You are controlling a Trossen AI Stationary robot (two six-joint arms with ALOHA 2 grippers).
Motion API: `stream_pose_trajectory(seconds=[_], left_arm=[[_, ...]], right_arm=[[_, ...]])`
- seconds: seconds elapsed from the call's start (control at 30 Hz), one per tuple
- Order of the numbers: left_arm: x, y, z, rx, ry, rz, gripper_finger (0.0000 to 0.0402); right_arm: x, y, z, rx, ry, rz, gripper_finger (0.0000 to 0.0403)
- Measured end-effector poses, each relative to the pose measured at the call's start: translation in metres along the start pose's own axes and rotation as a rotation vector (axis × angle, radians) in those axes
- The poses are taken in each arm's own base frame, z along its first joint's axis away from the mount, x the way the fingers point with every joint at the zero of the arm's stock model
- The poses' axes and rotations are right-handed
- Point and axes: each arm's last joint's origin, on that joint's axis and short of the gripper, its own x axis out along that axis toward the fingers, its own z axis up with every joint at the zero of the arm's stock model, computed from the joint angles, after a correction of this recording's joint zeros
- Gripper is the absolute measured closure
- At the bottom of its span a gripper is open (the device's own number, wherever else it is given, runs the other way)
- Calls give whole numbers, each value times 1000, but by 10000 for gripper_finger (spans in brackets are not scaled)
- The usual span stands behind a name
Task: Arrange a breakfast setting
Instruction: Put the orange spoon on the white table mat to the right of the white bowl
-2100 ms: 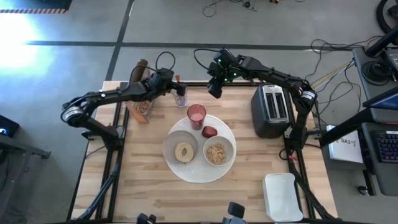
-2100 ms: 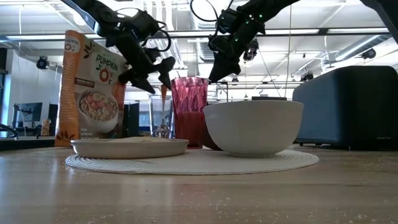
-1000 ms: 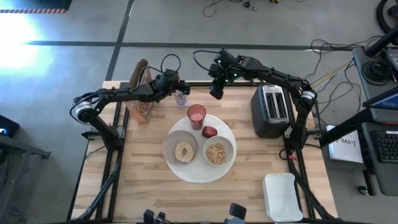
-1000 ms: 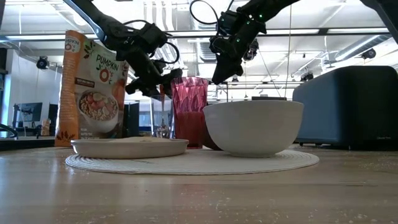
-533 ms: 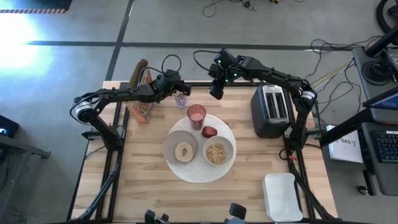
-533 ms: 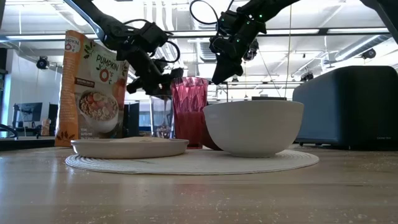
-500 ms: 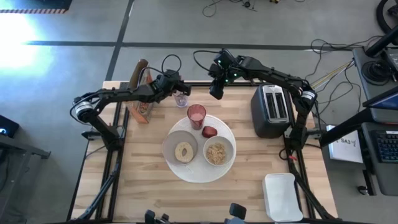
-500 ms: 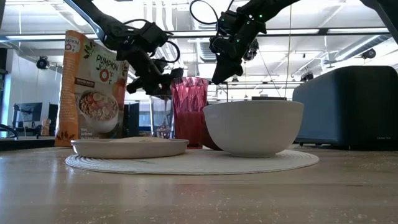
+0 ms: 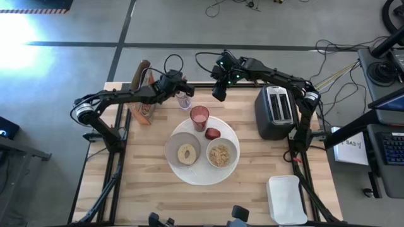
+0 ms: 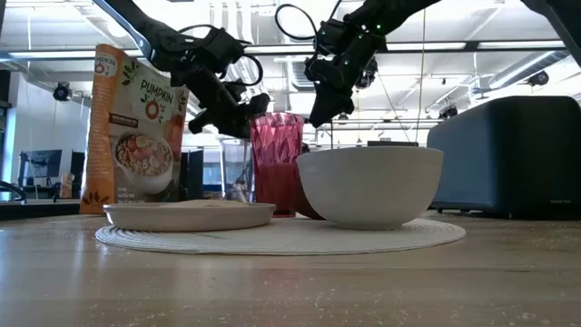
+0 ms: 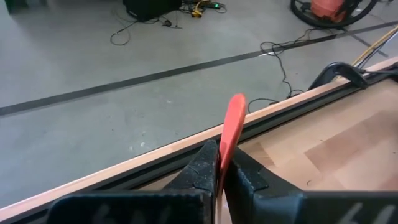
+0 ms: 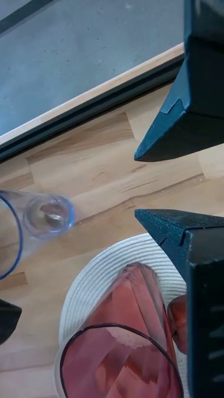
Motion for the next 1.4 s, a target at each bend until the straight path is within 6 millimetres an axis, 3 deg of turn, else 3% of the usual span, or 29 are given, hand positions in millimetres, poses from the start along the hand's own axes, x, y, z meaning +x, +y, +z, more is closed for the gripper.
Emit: stream_pose_trajectory(seconds=[0.53, 1.2, 1.4], left_arm=[[-26, 1, 20, 74, -40, -122, 401], [-106, 19, 61, 165, -220, -160, 401], [-120, 19, 66, 157, -265, -186, 401]], right_arm=[[0, 0, -2, 5, 18, 3, 280], [0, 1, -7, 139, 71, 8, 280], [-1, 1, -7, 155, 69, 7, 280]])
